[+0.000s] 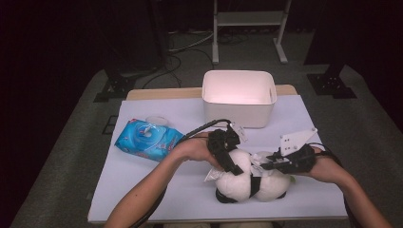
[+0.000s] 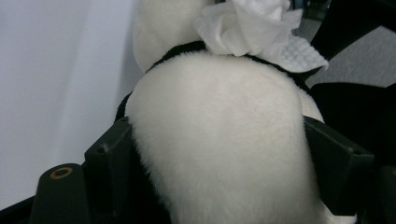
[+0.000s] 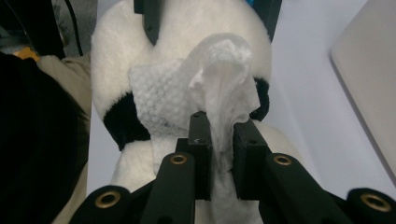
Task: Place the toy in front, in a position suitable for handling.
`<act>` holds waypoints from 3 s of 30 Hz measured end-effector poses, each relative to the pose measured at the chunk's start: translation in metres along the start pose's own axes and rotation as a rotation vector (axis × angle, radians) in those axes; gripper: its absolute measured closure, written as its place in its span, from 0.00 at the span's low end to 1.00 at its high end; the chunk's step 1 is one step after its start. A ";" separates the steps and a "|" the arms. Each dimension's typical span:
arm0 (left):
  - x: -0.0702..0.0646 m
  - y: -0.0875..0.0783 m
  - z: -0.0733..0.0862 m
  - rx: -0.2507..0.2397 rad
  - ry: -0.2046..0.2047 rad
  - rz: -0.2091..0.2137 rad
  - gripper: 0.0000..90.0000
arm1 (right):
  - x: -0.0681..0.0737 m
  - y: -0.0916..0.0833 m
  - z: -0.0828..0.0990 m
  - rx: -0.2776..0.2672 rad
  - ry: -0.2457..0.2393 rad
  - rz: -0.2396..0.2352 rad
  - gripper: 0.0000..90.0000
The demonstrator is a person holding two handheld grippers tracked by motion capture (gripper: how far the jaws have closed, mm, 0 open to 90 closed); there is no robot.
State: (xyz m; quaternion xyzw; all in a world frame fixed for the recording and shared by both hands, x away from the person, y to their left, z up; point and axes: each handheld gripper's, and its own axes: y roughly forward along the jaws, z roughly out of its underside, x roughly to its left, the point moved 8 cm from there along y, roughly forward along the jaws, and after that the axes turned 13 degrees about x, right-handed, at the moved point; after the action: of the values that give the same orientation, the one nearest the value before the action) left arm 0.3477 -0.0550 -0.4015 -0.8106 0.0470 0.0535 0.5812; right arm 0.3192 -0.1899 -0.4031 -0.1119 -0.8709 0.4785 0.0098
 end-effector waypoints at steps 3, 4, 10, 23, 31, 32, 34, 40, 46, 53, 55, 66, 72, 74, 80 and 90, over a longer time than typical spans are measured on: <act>0.004 -0.006 -0.001 0.029 0.023 -0.031 0.23 | -0.006 0.000 -0.005 -0.015 -0.004 0.006 0.88; 0.006 -0.011 -0.001 0.051 0.044 -0.053 0.23 | -0.007 0.001 -0.006 -0.017 -0.001 0.004 0.88; 0.011 -0.015 0.005 0.099 0.082 -0.103 0.21 | -0.013 0.007 -0.016 -0.031 0.000 -0.007 0.87; -0.011 -0.019 0.029 -0.019 -0.009 -0.148 0.07 | 0.012 0.029 -0.025 0.014 -0.025 -0.029 0.88; -0.015 -0.023 0.045 -0.018 -0.080 -0.148 0.07 | 0.020 0.030 -0.024 0.019 -0.033 -0.038 0.88; -0.015 -0.022 0.045 -0.022 -0.076 -0.147 0.07 | 0.021 0.030 -0.024 0.020 -0.037 -0.034 0.88; -0.016 -0.018 0.045 -0.033 -0.041 -0.153 0.10 | 0.023 0.029 -0.024 0.025 -0.039 -0.029 0.88; -0.019 -0.011 0.044 -0.066 -0.015 -0.181 0.14 | 0.023 0.023 -0.028 0.049 -0.102 0.006 0.88; -0.024 -0.010 0.039 -0.087 0.023 -0.195 0.15 | 0.019 0.018 -0.053 -0.024 -0.108 -0.023 0.88; -0.027 -0.010 0.041 -0.095 0.016 -0.196 0.16 | 0.011 0.021 -0.072 -0.036 -0.119 -0.047 0.87; -0.027 -0.010 0.041 -0.096 0.013 -0.193 0.16 | 0.008 0.019 -0.068 -0.019 -0.118 -0.036 0.87; -0.026 -0.012 0.042 -0.110 0.010 -0.186 0.16 | -0.010 0.005 -0.031 0.073 -0.059 0.025 0.87; -0.021 -0.016 0.034 -0.108 0.020 -0.193 0.16 | -0.012 0.003 -0.012 0.096 -0.003 0.021 0.87; -0.018 -0.018 0.030 -0.091 0.014 -0.196 0.16 | -0.011 0.002 -0.008 0.091 0.014 0.016 0.88; -0.010 -0.022 0.021 -0.044 0.019 -0.233 0.16 | -0.009 0.002 0.005 0.075 0.050 0.009 0.88; -0.006 -0.023 0.020 -0.021 -0.004 -0.231 0.15 | -0.004 0.005 0.012 0.037 0.087 -0.017 0.89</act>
State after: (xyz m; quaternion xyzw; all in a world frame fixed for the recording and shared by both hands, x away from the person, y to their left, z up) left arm 0.3444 -0.0283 -0.3857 -0.8165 -0.0485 -0.0120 0.5752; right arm 0.3225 -0.1977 -0.4132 -0.1250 -0.8615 0.4892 0.0539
